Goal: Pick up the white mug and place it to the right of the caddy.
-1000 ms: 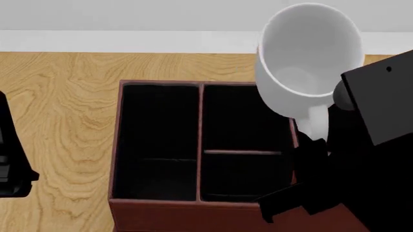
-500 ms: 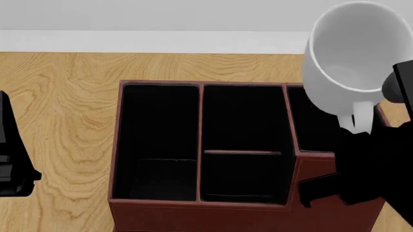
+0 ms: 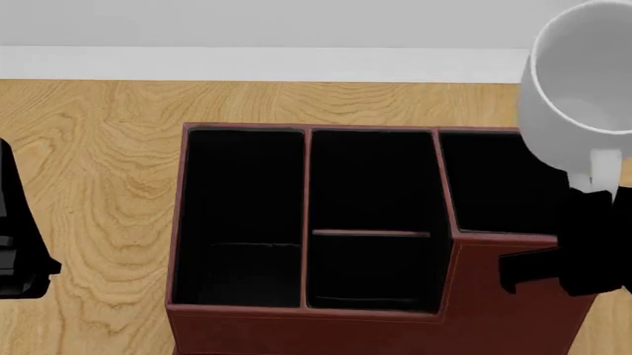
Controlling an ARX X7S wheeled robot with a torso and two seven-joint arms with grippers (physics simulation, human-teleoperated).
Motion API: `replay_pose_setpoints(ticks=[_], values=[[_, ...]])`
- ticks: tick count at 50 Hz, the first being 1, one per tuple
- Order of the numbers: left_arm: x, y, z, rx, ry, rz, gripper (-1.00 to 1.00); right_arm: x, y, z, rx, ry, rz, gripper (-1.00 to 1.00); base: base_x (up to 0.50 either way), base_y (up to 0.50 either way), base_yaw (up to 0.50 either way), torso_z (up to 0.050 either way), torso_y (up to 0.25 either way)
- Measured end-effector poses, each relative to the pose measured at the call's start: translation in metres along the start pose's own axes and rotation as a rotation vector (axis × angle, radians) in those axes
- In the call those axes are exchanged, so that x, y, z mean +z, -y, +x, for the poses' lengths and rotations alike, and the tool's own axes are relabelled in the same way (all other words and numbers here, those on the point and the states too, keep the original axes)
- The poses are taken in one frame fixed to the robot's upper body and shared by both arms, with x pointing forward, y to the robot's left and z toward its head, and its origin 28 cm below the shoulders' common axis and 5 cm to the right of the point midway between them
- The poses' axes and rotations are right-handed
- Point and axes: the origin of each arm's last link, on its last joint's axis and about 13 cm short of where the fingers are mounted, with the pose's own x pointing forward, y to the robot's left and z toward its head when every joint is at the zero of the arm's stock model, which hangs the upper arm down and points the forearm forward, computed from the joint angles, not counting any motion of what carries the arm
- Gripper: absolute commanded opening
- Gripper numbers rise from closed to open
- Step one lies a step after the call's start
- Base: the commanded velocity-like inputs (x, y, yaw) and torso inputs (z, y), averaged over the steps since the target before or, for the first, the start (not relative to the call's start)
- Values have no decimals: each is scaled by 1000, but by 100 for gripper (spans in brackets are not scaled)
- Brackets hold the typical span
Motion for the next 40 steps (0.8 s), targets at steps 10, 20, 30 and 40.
replay_pose_setpoints(ticks=[10, 20, 30, 40], values=[[-1, -1, 1, 2, -2, -2, 100, -1, 5, 4, -34, -11, 9, -100, 0, 0, 0, 0, 1], [-2, -2, 1, 4, -5, -4, 100, -3, 11, 9, -78, -24, 15, -100, 0, 0, 0, 0, 0], [-3, -2, 2, 5, -8, -5, 100, -6, 16, 11, -121, -34, 20, -100, 0, 0, 0, 0, 1], [-5, -2, 2, 5, -10, -6, 100, -10, 21, 14, -162, -44, 26, -100, 0, 0, 0, 0, 0]])
